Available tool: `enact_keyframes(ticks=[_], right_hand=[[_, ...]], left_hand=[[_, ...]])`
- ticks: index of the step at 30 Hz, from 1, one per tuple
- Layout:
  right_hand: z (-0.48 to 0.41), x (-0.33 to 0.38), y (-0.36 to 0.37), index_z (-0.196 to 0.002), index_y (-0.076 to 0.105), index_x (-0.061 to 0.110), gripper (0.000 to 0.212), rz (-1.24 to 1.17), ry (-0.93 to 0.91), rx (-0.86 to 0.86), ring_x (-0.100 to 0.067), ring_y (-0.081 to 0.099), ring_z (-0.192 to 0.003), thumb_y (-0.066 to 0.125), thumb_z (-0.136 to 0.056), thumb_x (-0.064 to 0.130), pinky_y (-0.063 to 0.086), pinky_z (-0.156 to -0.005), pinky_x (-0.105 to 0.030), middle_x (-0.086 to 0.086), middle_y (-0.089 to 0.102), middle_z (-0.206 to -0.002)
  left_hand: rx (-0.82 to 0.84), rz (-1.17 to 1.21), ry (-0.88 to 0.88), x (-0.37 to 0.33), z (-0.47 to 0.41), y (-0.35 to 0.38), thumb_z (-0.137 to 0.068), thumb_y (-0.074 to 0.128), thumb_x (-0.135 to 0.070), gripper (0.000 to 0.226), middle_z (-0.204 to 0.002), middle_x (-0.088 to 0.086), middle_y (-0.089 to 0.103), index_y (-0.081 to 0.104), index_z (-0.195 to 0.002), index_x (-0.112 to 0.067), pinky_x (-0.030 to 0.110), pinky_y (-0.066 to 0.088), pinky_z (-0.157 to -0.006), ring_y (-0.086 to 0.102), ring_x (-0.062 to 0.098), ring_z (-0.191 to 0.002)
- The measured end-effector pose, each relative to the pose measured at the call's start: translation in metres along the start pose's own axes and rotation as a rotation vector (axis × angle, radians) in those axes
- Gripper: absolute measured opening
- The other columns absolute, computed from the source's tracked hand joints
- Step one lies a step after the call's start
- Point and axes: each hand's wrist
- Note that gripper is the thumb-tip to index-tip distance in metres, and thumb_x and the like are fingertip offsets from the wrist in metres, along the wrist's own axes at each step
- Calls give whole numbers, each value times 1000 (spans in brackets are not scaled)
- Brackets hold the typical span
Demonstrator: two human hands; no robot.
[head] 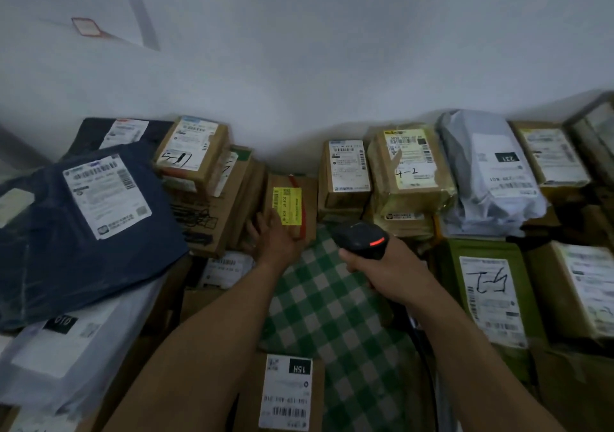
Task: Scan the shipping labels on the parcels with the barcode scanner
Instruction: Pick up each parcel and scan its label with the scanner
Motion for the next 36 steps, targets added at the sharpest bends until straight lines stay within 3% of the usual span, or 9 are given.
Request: enact_keyframes(ticks=[5, 11, 14, 17, 20, 23, 27, 31, 36], right_hand=[[-1, 0, -5, -124, 66, 39, 40, -39, 2, 3, 0, 68, -90, 81, -86, 44, 50, -66, -21, 17, 74, -101], [-5, -9, -7, -116, 68, 43, 34, -75, 4, 18, -8, 72, -94, 81, -85, 47, 60, -79, -31, 14, 77, -99], [-4, -10, -14, -109, 66, 47, 25, -73, -5, 21, -2, 70, -88, 80, -88, 43, 57, -73, -25, 15, 76, -97], [-5, -13, -20, -117, 67, 44, 29, -69, -5, 11, 1, 68, -79, 78, -90, 40, 49, -64, -17, 14, 76, -98], [-7, -17, -24, -119, 67, 41, 31, -93, 1, -11, -4, 66, -77, 78, -91, 40, 48, -60, -19, 11, 76, -97], [-5, -18, -25, -122, 65, 40, 34, -90, -11, -12, -4, 64, -76, 78, -90, 41, 48, -56, -15, 11, 73, -95], [-3, -24, -24, -126, 63, 43, 40, -82, -19, -2, -4, 63, -76, 79, -89, 43, 48, -60, -18, 9, 75, -100], [-1, -25, -25, -128, 61, 45, 45, -91, -3, -12, -7, 65, -83, 79, -86, 47, 50, -64, -22, 7, 75, -107], [14, -18, -29, -125, 66, 40, 48, -121, -25, -81, -8, 66, -79, 82, -81, 51, 50, -67, -27, 8, 76, -99]], left_hand=[[-11, -60, 267, -4, -14, 7, -92, 66, -58, 86, -173, 4, 0, 22, -162, -37, 55, 9, -127, -1, 36, -157], [-74, 74, 208, -9, -31, 5, -96, 69, -35, 76, -172, 8, 11, 32, -161, -23, 53, 14, -127, 8, 36, -157], [-63, 87, 183, -22, -36, -4, -93, 74, -27, 76, -169, 13, 20, 36, -158, -18, 50, 14, -127, 15, 37, -155], [-28, 528, 155, -49, -29, -25, -96, 69, -17, 66, -159, 8, 41, 42, -155, -13, 32, 30, -116, 36, 29, -147], [59, 935, 127, -78, -18, -43, -103, 61, -34, 51, -142, -5, 59, 50, -151, -21, 24, 46, -99, 56, 15, -130], [194, 970, 151, -97, -14, -46, -95, 70, -45, 62, -136, -5, 65, 48, -151, -30, 39, 55, -100, 64, 17, -120], [262, 1031, 109, -91, -14, -33, -86, 82, -25, 92, -151, 1, 53, 28, -160, -34, 57, 48, -109, 55, 28, -134], [303, 1028, 181, -75, -6, -24, -76, 89, -12, 113, -152, 0, 51, 20, -160, -43, 58, 46, -111, 50, 24, -139], [222, 1078, 204, -62, 21, -28, -75, 91, -12, 112, -151, -3, 54, 25, -158, -47, 54, 47, -111, 52, 20, -136]])
Point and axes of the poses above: each hand's wrist, its own z-axis away from the middle knuckle, its own y-axis out of the palm, x = y × z
